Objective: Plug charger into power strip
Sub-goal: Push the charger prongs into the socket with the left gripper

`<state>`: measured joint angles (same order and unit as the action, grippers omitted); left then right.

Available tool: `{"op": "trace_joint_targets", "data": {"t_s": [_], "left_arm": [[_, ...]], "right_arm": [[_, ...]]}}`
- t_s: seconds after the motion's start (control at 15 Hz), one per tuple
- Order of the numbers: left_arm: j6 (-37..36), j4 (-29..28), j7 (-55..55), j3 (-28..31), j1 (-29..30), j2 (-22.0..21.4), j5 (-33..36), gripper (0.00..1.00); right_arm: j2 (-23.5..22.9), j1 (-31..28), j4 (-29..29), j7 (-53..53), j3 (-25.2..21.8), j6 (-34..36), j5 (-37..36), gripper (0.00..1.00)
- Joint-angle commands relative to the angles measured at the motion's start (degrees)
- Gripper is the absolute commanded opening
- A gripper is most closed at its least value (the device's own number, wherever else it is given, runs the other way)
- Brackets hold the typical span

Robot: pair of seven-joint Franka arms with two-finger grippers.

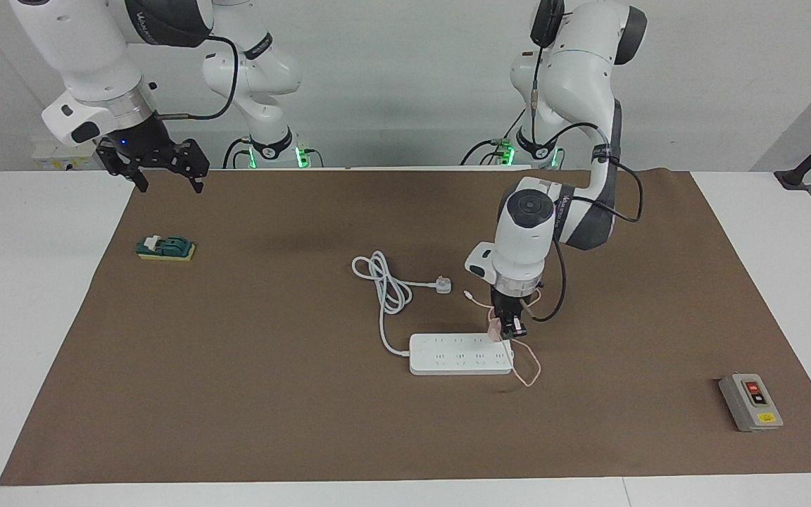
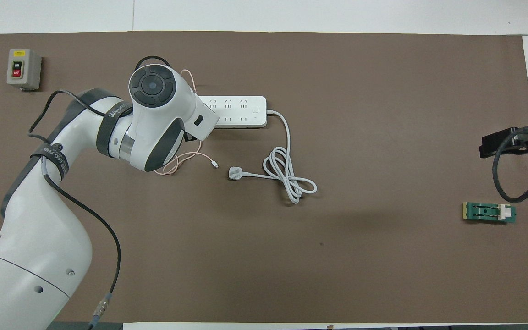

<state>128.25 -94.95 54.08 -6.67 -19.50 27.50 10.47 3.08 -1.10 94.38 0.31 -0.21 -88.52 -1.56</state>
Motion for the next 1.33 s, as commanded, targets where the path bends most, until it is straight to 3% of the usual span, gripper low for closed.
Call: {"op": "trace_joint_targets", "data": {"t_s": [0.0,0.6,1.27], "left_arm": [[-0.28,-2.87,-1.43,0.87,-0.89,-0.96,1.13,0.0],[-0.28,-3.4,-1.61,1.04,-0.8,-1.14,1.3,0.0],[6.4,-4.1,-3.8,1.13,-0.8,-0.43,2.18,0.0]], "right_arm": [[0.96,-0.31,0.54,-1.11,0.21,0.55,-0.28,1.0],[1.05,-0.22,0.81,-1.28,0.56,0.55,-0.28,1.0],[1.13,-0.57,0.81,-1.45,1.27,2.22,-0.2,1.0]]}}
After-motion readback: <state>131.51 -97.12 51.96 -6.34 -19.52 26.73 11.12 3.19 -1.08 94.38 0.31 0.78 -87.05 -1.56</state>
